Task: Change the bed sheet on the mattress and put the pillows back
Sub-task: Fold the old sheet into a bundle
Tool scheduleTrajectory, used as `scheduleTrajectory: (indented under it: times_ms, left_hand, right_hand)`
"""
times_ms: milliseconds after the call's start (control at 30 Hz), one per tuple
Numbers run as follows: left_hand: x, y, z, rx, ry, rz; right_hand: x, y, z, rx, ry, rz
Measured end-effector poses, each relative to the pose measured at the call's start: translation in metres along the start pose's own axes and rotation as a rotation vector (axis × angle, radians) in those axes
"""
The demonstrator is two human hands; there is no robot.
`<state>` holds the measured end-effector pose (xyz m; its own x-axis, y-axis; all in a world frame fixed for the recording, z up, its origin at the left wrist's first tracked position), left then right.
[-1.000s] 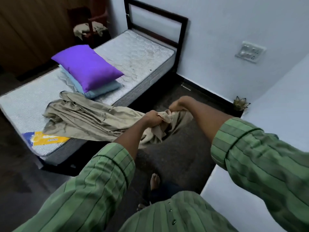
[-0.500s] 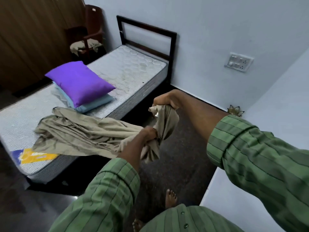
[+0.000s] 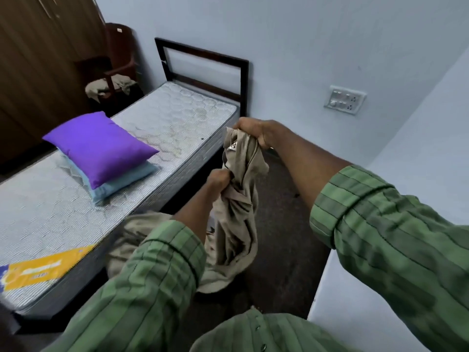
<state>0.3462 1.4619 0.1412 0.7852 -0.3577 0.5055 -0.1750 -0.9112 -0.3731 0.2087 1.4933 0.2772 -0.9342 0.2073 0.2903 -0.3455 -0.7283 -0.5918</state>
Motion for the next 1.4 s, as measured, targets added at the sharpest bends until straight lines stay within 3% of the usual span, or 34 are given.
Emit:
scheduleTrajectory:
  times_ms: [67,400,667,767,867,1100,1200,1300,1400]
  left_hand:
    - [0.018,0.020,-0.007,-0.085,0.112,-0.022]
    - [0.096,0.061,-0.054,-0.248,0.021,-0.014]
    - [0.218,0.136,-0.189,-0.561,0.090,-0.071]
    - [0.262,0.140,-0.243,-0.770,0.273,-0.135]
    - [0.288,0.146,-0.277,-0.957,0.493,-0.200]
    - [0.319,0.147,-0.308,-1.191,0.782,-0.305]
    - [0.329,0.134,-0.328,-1.289,0.845,-0.377]
    - [0.354,0.128,-0.356,-1.286,0.824,-0.485]
    - [0.399,0.123,-0.389,-1.171,0.708,-0.616]
  right_hand:
    - [-0.002,0.006,0.004,0.001,0.016,-0.043]
    - [-0.027,0.017,0.053,0.035,0.155,-0.215]
    - [0.023,-0.012,0.187,0.376,0.538,-0.710]
    - [0.042,-0.029,0.237,0.504,0.600,-0.879]
    - [0.054,-0.032,0.265,0.598,0.517,-1.002]
    - [0.055,-0.022,0.279,0.610,0.478,-1.088]
    - [0.068,-0.016,0.294,0.669,0.284,-1.088]
    - [0.083,-0.034,0.319,0.739,-0.065,-1.061]
    - [0.116,-0.073,0.344,0.829,-0.002,-1.256]
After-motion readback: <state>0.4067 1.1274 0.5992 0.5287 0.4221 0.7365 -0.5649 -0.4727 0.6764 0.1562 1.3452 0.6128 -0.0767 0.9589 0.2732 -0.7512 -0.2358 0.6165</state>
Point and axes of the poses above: each hand's wrist, its own y-axis towards the middle knuckle, its own x-axis out of the back of the hand, z = x × y, the point moved 4 cm from there along y, towards the middle knuckle, and after that the axes turned 13 degrees about -z, right-handed, at the moved point
